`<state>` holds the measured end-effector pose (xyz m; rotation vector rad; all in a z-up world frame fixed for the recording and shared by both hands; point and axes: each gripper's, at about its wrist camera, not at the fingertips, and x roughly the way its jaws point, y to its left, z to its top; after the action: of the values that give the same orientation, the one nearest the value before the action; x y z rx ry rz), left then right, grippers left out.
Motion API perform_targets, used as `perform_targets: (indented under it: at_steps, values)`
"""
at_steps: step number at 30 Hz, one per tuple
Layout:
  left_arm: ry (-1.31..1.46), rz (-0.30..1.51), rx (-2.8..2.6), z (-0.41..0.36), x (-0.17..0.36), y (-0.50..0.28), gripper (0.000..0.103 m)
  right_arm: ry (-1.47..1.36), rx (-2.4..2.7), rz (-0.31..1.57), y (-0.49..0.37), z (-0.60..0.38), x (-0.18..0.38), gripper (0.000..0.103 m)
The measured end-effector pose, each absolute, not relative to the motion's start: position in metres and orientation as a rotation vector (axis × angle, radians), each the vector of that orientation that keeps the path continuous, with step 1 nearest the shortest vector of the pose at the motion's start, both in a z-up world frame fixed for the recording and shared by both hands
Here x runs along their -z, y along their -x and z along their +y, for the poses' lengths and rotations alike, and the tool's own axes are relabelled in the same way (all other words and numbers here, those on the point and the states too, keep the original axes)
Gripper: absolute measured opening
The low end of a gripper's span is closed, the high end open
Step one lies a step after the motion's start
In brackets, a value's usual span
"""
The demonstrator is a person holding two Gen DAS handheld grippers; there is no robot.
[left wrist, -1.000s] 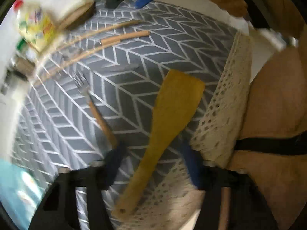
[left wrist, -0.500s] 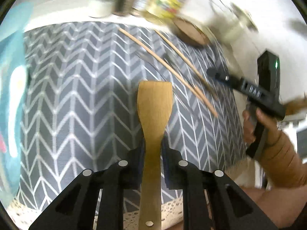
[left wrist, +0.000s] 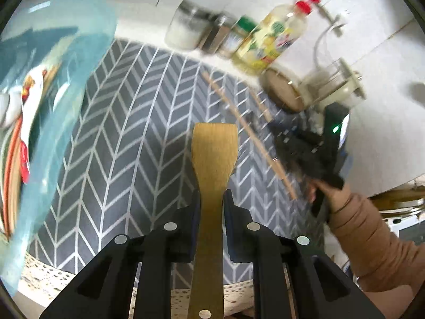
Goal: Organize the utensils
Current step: 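Grasp the wooden spatula with the left tool while the right grasps a chopstick, then carry spatula and chopstick into the blue basket and open both tools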
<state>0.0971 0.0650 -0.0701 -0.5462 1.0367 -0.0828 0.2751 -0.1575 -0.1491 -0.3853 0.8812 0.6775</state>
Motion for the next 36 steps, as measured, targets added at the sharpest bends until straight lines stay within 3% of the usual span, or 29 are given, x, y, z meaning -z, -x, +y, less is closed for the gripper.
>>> perform_targets:
  at_steps: [5, 9, 17, 26, 36]
  values:
    - [0.578, 0.991, 0.097, 0.074, 0.052, -0.094, 0.018, -0.056, -0.689, 0.972, -0.271, -0.198, 0.125, 0.007]
    - [0.572, 0.909, 0.096, 0.089, 0.02, -0.084, 0.018, -0.242, -0.733, 0.954, -0.255, -0.205, 0.089, 0.007]
    - [0.529, 0.807, -0.03, 0.174, -0.023, -0.042, 0.018, -0.453, -0.942, 0.942, -0.222, -0.096, 0.007, 0.007]
    - [0.426, 0.955, -0.261, 0.28, 0.019, -0.031, 0.018, -0.341, -0.952, 1.159, -0.179, 0.089, 0.027, 0.007]
    - [0.473, 1.091, -0.228, 0.288, 0.064, -0.052, 0.019, -0.038, -0.816, 1.337, -0.159, 0.162, 0.079, 0.009]
